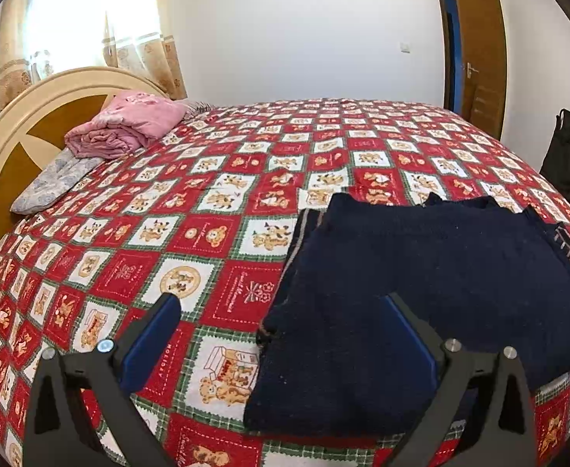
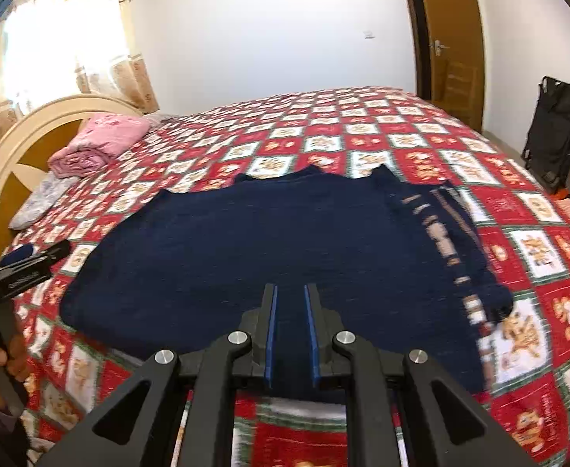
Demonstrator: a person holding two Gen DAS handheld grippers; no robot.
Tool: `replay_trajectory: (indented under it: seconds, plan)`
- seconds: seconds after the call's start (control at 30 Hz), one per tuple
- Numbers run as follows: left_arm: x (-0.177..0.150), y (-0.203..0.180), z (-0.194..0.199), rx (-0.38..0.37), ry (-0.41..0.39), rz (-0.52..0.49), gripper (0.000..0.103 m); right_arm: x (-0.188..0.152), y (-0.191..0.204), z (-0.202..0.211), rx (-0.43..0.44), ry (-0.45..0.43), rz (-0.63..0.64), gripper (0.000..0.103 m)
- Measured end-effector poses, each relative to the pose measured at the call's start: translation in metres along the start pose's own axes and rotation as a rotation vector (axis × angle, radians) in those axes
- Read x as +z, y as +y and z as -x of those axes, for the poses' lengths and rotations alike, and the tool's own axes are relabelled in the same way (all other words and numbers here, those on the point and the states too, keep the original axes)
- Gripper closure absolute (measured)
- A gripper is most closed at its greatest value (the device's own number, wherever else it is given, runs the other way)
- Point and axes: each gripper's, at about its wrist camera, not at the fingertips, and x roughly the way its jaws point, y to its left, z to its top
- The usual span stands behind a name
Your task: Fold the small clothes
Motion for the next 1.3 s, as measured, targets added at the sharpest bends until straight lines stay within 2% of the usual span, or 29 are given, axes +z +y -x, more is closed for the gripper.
replay_trajectory:
  seconds: [0.2, 0.3, 0.43, 0.5, 0.67, 0.73, 0.8, 0.83, 0.9, 1.0, 1.1, 1.17, 1.23, 1.3]
  plan:
    - [-0.006, -0.011, -0.001, -0.045, 0.031, -0.06, 0.0, -0.007, 0.009, -0.01, 0.047, 0.057, 0.021, 0.089]
    - [0.004, -0.022, -0.009, -0.075, 0.053, -0.084, 0.0, 0.005, -0.008, -0.013, -0.019, 0.051, 0.03, 0.089]
    - [0.023, -0.045, -0.026, -0.077, 0.05, -0.12, 0.0, 0.047, -0.051, -0.035, -0.134, 0.041, 0.002, 0.089]
    - [0.034, -0.057, -0.041, -0.084, 0.049, -0.128, 0.0, 0.065, -0.061, -0.053, -0.148, 0.052, 0.008, 0.089]
    - [0.048, -0.064, -0.086, -0.073, 0.133, -0.07, 0.0, 0.096, -0.072, -0.111, -0.158, 0.09, 0.04, 0.089]
    - [0.047, -0.066, -0.108, -0.049, 0.193, -0.063, 0.0, 0.097, -0.08, -0.133, -0.185, 0.124, 0.034, 0.089]
    - [0.043, -0.068, -0.126, -0.039, 0.244, -0.069, 0.0, 0.087, -0.104, -0.154, -0.238, 0.185, -0.023, 0.089]
    - [0.039, -0.067, -0.135, -0.024, 0.273, -0.071, 0.0, 0.082, -0.113, -0.154, -0.206, 0.167, -0.053, 0.089]
    - [0.034, -0.06, -0.142, -0.064, 0.281, -0.027, 0.0, 0.08, -0.121, -0.147, -0.172, 0.135, -0.083, 0.089]
    - [0.035, -0.051, -0.138, -0.11, 0.31, 0.032, 0.0, 0.08, -0.114, -0.131, -0.21, 0.143, -0.089, 0.089]
    - [0.04, -0.033, -0.11, -0.086, 0.285, 0.009, 0.0, 0.081, -0.097, -0.098, -0.102, 0.081, -0.115, 0.089]
    - [0.041, -0.005, -0.093, -0.096, 0.237, 0.026, 0.0, 0.075, -0.079, -0.076, -0.035, 0.048, -0.112, 0.08]
    - [0.036, 0.027, -0.073, -0.105, 0.193, 0.075, 0.0, 0.067, -0.063, -0.062, 0.04, 0.03, -0.114, 0.039]
    - [0.024, 0.051, -0.061, -0.104, 0.185, 0.13, 0.0, 0.055, -0.043, -0.051, 0.111, 0.003, -0.109, 0.034]
